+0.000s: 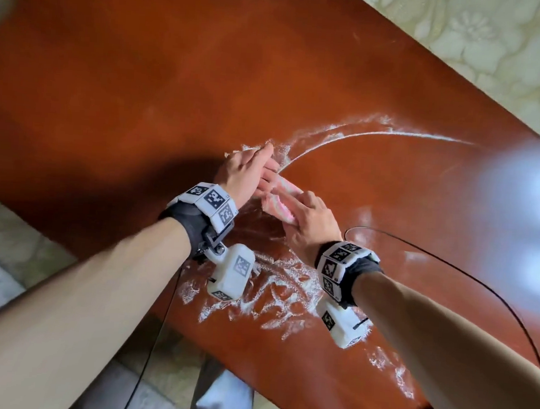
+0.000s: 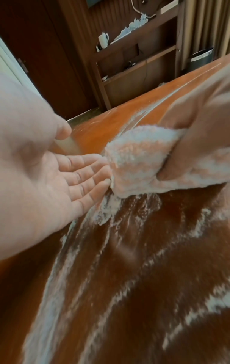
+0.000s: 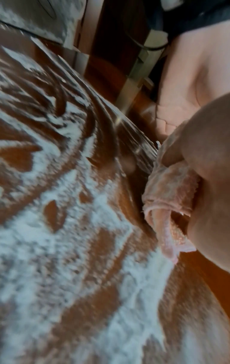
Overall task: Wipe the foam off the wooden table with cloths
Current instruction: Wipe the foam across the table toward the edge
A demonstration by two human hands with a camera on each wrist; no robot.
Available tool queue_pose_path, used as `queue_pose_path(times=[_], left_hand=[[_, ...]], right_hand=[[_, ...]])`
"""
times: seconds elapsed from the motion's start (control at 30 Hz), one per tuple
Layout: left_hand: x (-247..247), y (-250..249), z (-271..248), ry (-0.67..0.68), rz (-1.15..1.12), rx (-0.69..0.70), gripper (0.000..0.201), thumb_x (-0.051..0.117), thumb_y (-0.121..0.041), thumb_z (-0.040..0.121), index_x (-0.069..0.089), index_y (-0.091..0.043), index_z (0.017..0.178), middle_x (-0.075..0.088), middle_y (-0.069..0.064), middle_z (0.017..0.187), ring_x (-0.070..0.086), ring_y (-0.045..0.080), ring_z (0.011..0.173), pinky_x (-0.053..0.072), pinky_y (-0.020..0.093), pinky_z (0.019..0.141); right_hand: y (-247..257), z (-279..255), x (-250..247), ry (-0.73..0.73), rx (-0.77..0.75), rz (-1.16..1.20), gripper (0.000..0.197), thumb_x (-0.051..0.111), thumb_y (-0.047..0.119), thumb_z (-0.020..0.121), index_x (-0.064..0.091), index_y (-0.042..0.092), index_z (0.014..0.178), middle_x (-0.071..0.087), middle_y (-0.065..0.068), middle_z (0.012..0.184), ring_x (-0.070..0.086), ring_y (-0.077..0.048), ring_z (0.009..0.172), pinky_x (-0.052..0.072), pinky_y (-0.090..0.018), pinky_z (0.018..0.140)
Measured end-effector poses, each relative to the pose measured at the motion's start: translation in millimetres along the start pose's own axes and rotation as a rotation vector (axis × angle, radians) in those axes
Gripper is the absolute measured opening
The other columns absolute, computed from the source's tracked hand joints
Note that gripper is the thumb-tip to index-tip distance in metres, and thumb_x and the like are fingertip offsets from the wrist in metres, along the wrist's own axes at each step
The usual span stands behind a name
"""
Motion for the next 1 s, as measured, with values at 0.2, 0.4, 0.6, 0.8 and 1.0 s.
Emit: queue_pose_path(times=[0.2, 0.4, 0.6, 0.8, 1.0], left_hand=[[-12.2, 7.9, -13.2, -0.049, -0.068, 0.003, 0.043, 0.049, -0.041, 0.101, 0.074, -0.005, 0.095, 0.073, 0.008, 0.078, 0.064, 0.010, 0.055, 0.053, 0.019, 0.053], [4.3, -5.7, -34.3, 0.152, -0.117, -0.070, 0.063, 0.041, -0.053, 0.101, 0.070, -0.003, 0.076, 0.065, 0.010, 0.062, 0.058, 0.017, 0.048, 0.048, 0.023, 0.048], [50.6, -1.0, -53.0, 0.397, 0.029, -0.272, 0.076, 0.035, -0.066, 0.096, 0.059, 0.001, 0.122, 0.072, 0.017, 0.112, 0.071, 0.026, 0.097, 0.061, 0.039, 0.078], [84.0, -4.7, -76.9, 0.485, 0.043, -0.276, 0.071, 0.036, -0.064, 0.097, 0.062, 0.001, 0.111, 0.072, 0.017, 0.099, 0.070, 0.029, 0.088, 0.060, 0.034, 0.070], [102.8, -16.0, -87.7, 0.379, 0.159, -0.219, 0.061, 0.037, -0.056, 0.100, 0.059, -0.002, 0.120, 0.066, 0.015, 0.108, 0.068, 0.020, 0.080, 0.051, 0.030, 0.072]], right_hand=[[17.5, -14.8, 1.4, 0.079, 0.138, 0.363, 0.023, 0.048, 0.031, 0.095, 0.063, 0.024, 0.111, 0.065, 0.004, 0.081, 0.061, -0.019, 0.067, 0.049, -0.031, 0.056], [-16.5, -26.7, -34.3, -0.148, 0.528, 0.727, 0.026, 0.049, 0.029, 0.081, 0.063, 0.009, 0.076, 0.066, 0.002, 0.064, 0.059, -0.016, 0.057, 0.046, -0.027, 0.052], [-31.7, -39.9, -57.6, -0.133, 0.494, 0.844, 0.033, 0.045, -0.004, 0.085, 0.055, 0.017, 0.061, 0.059, 0.013, 0.047, 0.053, 0.003, 0.044, 0.040, -0.014, 0.044], [-53.9, -66.0, -67.9, -0.100, 0.532, 0.835, 0.029, 0.046, 0.000, 0.085, 0.054, 0.016, 0.062, 0.056, 0.004, 0.059, 0.051, -0.017, 0.056, 0.041, -0.025, 0.056], [-71.8, -87.8, -83.9, -0.112, 0.539, 0.860, 0.026, 0.045, 0.001, 0.083, 0.054, 0.015, 0.064, 0.058, 0.001, 0.063, 0.053, -0.020, 0.060, 0.044, -0.029, 0.060]])
Point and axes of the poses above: each hand's wrist, its own z-axis towards the middle knuckle, its own x-axis out of the palm, y = z × x, the point moved 7 cm from there along z, towards the middle knuckle
